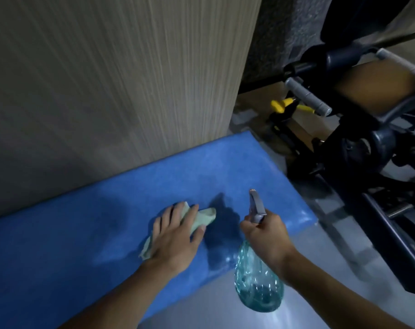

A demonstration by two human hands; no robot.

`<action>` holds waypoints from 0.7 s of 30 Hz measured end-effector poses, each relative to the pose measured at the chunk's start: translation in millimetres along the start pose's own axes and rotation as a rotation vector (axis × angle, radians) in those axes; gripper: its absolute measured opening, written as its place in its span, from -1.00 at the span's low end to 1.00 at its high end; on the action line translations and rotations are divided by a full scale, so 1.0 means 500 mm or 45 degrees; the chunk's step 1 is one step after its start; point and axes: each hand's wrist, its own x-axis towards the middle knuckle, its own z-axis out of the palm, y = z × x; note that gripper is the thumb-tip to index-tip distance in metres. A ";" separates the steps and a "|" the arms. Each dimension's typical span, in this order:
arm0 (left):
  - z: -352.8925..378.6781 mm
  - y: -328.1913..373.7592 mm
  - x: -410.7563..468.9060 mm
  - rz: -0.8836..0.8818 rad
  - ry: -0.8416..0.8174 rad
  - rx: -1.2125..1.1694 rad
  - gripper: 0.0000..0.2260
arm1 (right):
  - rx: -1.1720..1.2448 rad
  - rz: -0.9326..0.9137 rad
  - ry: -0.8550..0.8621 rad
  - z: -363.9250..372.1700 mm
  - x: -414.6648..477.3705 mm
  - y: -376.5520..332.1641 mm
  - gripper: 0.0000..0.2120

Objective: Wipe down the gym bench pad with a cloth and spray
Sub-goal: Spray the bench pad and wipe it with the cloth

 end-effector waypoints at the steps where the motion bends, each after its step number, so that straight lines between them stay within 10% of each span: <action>1: 0.005 -0.002 -0.001 0.029 0.047 0.011 -0.48 | -0.021 0.000 0.000 0.002 0.004 0.006 -0.86; 21: -0.045 -0.256 -0.176 -0.457 0.047 -0.004 -0.52 | -0.232 -0.144 -0.225 0.189 -0.120 -0.029 -0.93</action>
